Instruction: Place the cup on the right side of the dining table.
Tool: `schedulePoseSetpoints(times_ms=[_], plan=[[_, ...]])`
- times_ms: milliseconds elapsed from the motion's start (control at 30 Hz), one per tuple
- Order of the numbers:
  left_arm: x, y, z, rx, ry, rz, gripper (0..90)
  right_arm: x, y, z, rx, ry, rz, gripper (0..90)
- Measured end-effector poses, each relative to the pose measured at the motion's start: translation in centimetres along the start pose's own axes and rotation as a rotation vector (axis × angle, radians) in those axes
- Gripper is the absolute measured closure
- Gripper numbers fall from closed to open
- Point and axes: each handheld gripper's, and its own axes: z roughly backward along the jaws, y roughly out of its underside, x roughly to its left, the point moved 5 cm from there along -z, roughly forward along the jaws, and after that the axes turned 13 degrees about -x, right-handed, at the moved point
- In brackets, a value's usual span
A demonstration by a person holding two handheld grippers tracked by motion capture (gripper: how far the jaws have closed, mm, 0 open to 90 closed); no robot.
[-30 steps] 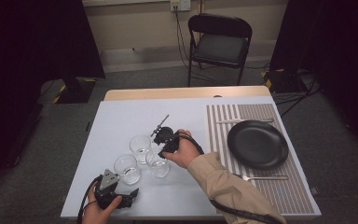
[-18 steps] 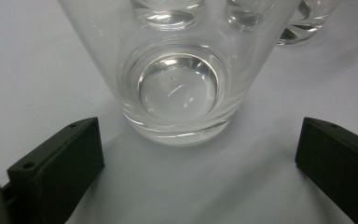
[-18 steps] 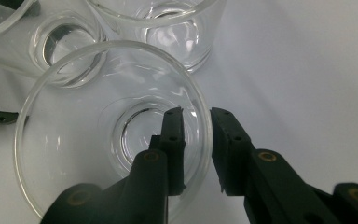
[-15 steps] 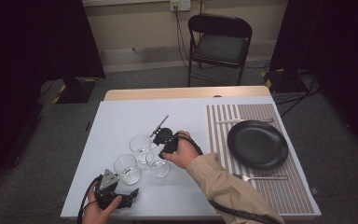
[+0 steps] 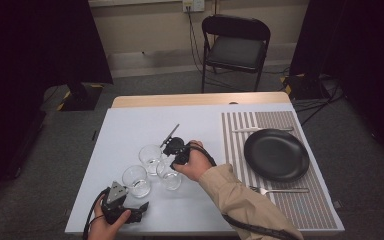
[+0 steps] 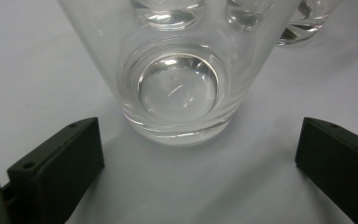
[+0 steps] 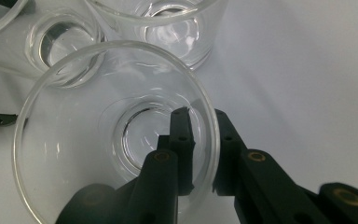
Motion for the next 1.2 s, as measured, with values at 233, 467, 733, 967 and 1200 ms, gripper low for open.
schedulePoseSetpoints(times_ms=[233, 467, 733, 967, 1200], plan=[[-0.01, 0.0, 0.0, 0.0, -0.001, 0.0, 0.1, -0.01, -0.09, -0.05, 0.013, 0.0, -0.002, 82.9], [0.01, 0.0, 0.01, 0.001, 0.0, -0.001, 0.1, -0.03, -0.14, -0.04, 0.017, -0.002, 0.006, 83.1], [0.02, -0.01, 0.02, 0.001, 0.0, -0.002, 0.1, 0.03, -0.15, 0.11, 0.027, 0.002, 0.003, 83.4], [0.02, -0.01, 0.01, 0.001, 0.0, -0.001, 0.1, 0.02, -0.08, 0.36, 0.027, 0.0, 0.009, 83.8], [0.02, 0.0, 0.02, 0.002, 0.0, -0.001, 0.1, -0.08, 0.0, 0.66, 0.033, -0.002, 0.002, 84.2]])
